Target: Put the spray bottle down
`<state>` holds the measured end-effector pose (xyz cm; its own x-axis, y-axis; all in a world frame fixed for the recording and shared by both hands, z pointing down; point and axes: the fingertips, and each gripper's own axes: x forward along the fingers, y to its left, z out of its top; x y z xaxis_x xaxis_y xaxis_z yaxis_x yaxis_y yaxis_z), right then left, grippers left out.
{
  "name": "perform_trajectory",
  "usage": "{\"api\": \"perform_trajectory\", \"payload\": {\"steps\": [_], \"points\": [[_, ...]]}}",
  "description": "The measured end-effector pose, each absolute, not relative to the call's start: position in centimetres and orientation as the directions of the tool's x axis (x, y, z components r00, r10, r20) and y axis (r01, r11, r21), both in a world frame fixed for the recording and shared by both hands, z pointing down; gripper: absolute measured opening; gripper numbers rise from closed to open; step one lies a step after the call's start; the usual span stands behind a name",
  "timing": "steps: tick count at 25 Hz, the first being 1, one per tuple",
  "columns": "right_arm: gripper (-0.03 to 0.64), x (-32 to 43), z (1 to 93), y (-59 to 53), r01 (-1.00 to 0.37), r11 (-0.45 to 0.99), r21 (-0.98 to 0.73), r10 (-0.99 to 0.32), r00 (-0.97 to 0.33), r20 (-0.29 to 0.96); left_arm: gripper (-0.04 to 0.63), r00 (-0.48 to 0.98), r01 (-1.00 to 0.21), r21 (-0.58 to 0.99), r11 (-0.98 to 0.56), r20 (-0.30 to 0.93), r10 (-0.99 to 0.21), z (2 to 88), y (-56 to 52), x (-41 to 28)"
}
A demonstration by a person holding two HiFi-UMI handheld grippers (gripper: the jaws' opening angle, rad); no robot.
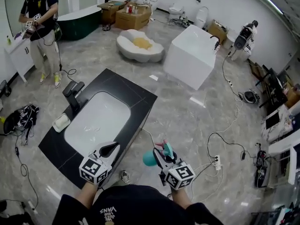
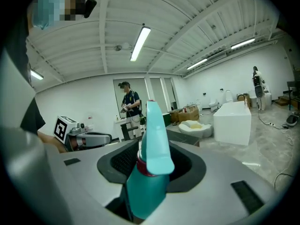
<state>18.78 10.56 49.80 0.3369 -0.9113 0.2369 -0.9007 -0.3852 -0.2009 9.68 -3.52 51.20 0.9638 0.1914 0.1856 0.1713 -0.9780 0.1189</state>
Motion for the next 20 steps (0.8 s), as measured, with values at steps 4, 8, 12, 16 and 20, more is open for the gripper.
{"api": "perform_trajectory", "payload": {"steps": [4,8,12,16,20], "points": [[0.176,20.0,49.7,6.0,-0.928,-0.320,-0.192,-0.932,0.272,0.239,0.025,0.975,0.098,0.133,-0.986,0.185,0.122,51.4,-7.2,9.8],[0.176,21.1,49.9,2.7,-0.952,-0.255,-0.170,-0.944,0.207,0.259,0.025,0.978,0.048,0.153,-0.987,0.194,0.078,51.9,-9.1,10.2],[0.176,23.1,50.3,-0.4,-0.971,-0.184,-0.151,-0.951,0.137,0.279,0.025,0.977,-0.025,0.162,-0.986,0.212,0.010,52.4,-11.0,11.1],[0.176,25.9,50.9,-3.6,-0.983,-0.106,-0.149,-0.952,0.057,0.301,0.025,0.972,-0.117,0.169,-0.979,0.220,-0.078,52.5,-13.1,12.4],[0.176,28.9,50.7,-7.1,-0.991,-0.010,-0.136,-0.951,-0.033,0.307,0.025,0.959,-0.212,0.164,-0.963,0.222,-0.174,52.0,-14.9,14.0]]}}
